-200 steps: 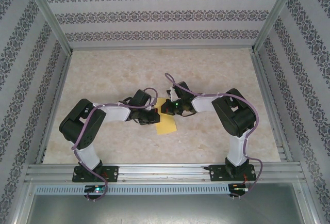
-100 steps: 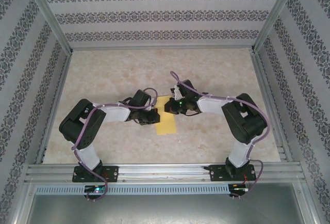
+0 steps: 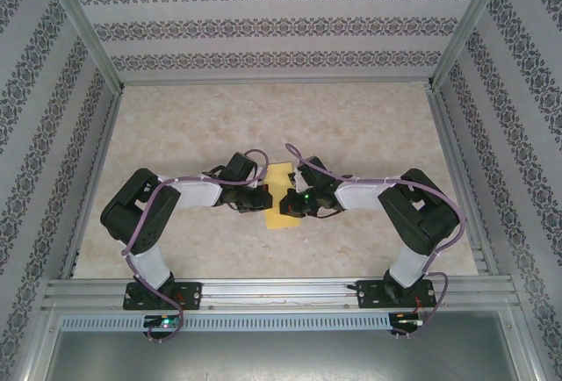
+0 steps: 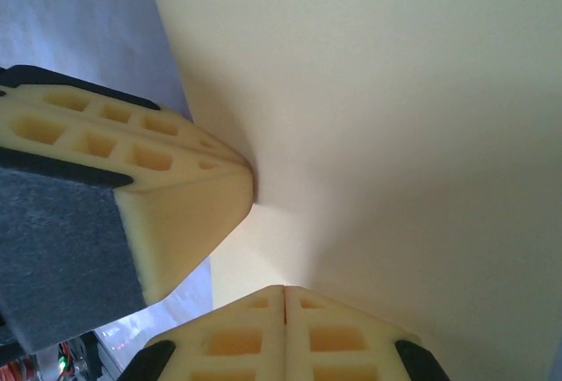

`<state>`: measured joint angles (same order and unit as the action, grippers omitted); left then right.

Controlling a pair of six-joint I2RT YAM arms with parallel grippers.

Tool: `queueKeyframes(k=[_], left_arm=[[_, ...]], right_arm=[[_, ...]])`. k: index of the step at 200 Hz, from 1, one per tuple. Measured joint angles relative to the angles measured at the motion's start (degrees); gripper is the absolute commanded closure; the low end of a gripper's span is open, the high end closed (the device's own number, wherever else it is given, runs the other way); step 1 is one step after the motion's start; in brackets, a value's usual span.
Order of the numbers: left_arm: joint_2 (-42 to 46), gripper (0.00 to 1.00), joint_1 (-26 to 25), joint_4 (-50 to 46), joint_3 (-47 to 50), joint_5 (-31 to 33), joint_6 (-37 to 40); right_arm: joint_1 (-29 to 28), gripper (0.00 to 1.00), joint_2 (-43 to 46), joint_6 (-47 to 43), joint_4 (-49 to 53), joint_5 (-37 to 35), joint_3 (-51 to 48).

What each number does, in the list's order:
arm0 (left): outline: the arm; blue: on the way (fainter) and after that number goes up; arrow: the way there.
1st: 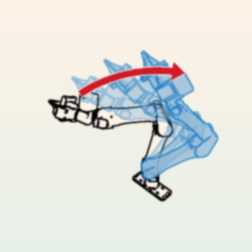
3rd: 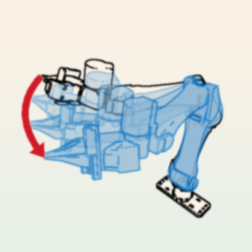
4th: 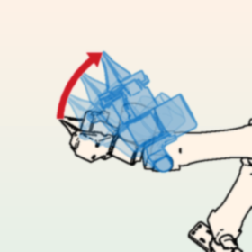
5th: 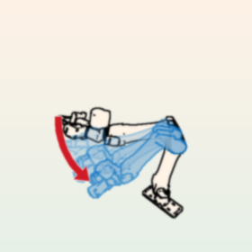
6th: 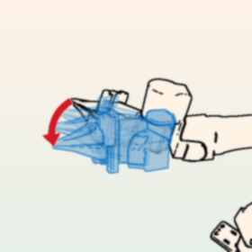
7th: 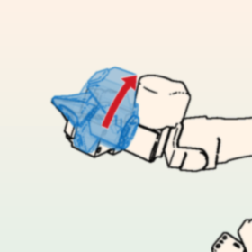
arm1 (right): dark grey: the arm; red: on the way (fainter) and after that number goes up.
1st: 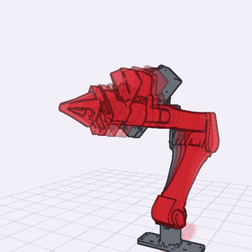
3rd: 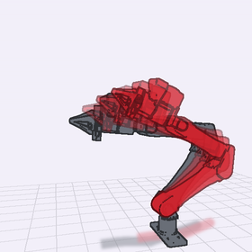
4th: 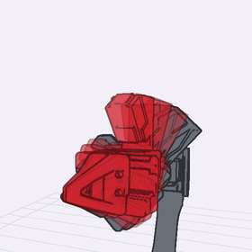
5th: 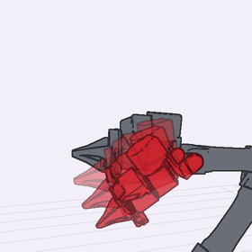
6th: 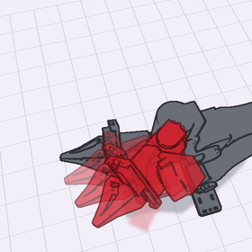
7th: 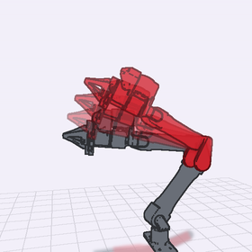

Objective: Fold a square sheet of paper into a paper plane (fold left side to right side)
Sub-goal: Hold the square sheet of paper at the center of the table, then first fold the square sheet of paper in half at the center of the table.

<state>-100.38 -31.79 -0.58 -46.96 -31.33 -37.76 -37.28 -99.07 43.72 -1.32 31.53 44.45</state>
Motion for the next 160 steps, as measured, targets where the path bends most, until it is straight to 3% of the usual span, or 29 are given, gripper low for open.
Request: queueKeyframes(k=[102, 160], left_arm=[[1.09, 1.00, 1.49, 0.96, -2.29, -0.74, -0.22], [-3.21, 1.00, 2.47, 4.02, -2.56, -1.03, -0.24]], right_arm=[[0.00, 1.00, -0.76, -0.55, -0.46, -0.59, -0.74], [0.00, 1.00, -1.14, -0.61, -0.63, -0.31, -0.72]])
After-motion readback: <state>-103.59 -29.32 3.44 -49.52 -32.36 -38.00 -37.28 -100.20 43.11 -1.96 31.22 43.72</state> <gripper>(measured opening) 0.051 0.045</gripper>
